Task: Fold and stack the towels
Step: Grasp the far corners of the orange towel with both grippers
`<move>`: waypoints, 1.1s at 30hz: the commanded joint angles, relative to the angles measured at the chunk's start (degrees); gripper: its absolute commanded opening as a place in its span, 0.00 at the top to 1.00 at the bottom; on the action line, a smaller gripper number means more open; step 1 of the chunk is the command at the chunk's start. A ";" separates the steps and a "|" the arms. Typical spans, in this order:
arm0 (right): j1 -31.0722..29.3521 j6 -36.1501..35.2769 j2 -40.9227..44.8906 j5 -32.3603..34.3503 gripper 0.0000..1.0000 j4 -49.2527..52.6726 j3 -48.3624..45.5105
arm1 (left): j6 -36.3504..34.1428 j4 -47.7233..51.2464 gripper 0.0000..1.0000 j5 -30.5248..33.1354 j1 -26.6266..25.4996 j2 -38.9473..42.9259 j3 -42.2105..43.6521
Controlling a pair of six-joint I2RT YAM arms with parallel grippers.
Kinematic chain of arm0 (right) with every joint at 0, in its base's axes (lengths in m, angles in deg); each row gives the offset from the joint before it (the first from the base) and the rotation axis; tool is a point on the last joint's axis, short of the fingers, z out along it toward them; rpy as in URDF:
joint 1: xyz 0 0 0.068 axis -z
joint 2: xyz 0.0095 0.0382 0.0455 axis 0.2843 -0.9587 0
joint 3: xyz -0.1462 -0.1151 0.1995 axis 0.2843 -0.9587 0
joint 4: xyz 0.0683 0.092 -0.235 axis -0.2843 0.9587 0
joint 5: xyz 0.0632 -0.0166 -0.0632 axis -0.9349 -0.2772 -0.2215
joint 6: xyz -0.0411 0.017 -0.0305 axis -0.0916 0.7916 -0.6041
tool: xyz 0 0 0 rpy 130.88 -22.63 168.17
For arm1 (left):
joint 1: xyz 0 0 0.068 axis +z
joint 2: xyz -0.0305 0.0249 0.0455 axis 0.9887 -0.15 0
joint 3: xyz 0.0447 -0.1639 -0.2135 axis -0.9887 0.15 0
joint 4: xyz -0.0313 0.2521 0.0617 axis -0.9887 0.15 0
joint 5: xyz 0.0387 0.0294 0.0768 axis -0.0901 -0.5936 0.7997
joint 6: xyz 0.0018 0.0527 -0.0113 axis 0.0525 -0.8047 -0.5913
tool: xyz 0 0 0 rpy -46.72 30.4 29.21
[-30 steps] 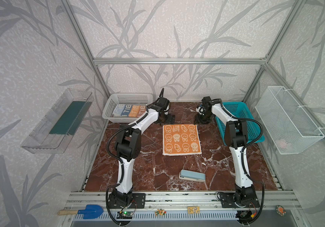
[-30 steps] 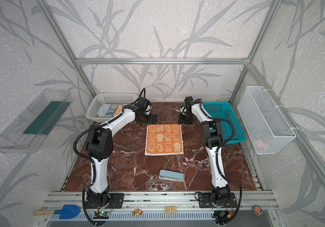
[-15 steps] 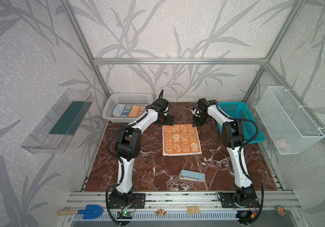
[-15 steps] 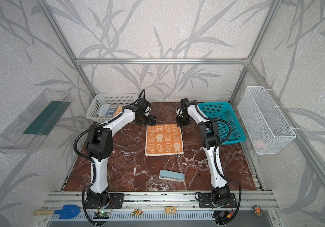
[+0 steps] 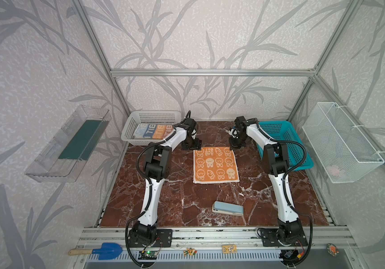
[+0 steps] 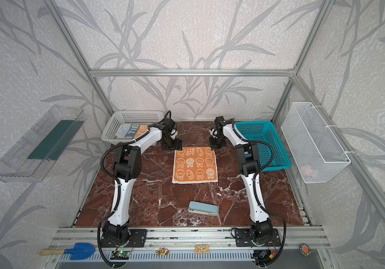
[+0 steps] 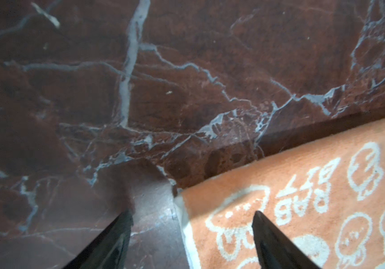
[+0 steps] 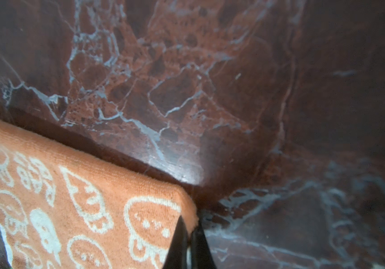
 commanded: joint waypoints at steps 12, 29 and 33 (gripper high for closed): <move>0.43 -0.95 -1.20 0.17 1.00 1.75 1.22 | -1.14 1.60 0.38 -1.99 0.33 -5.36 -6.94; 0.62 -0.73 -0.84 -0.06 1.00 1.83 1.02 | -3.24 3.02 0.75 -0.92 0.66 -4.33 -3.18; 0.62 -0.56 -0.75 -0.13 1.00 1.77 1.03 | -3.63 2.20 0.84 -0.33 0.84 -4.43 -2.68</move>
